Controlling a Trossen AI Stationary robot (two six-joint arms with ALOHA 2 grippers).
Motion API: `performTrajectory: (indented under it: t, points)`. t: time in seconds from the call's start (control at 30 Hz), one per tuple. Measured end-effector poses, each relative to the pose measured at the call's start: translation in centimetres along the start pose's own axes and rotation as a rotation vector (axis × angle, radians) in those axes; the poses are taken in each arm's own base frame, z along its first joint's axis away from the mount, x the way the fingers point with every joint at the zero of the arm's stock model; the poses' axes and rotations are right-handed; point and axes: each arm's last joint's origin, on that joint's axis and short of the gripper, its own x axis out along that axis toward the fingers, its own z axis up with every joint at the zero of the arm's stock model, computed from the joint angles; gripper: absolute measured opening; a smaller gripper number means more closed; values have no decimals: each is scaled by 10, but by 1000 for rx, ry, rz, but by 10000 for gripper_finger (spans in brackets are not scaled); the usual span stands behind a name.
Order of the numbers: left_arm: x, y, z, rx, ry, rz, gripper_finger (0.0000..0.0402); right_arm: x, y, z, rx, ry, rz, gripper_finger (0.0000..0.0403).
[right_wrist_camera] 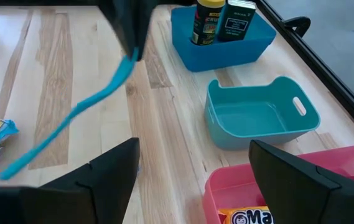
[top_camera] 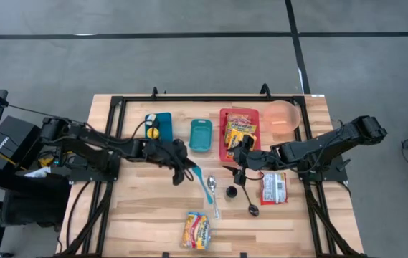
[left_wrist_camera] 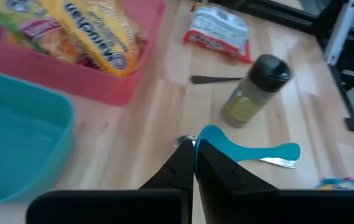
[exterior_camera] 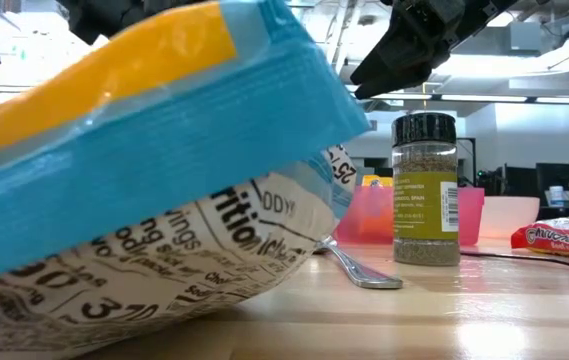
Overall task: Pick & Place Food Item
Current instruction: Put the blue spoon into the green bin
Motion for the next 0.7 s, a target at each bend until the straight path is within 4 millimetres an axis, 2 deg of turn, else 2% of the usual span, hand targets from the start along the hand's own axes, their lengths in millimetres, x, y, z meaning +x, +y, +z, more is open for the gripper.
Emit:
performTrajectory:
  t: [0.17,0.7]
  points:
    - [1,20,2,9,31,47,4,0,0,0,-1,0,0,297]
    - [-10,108,17,-173,25,1,5,0,0,0,-3,-1,-3,297]
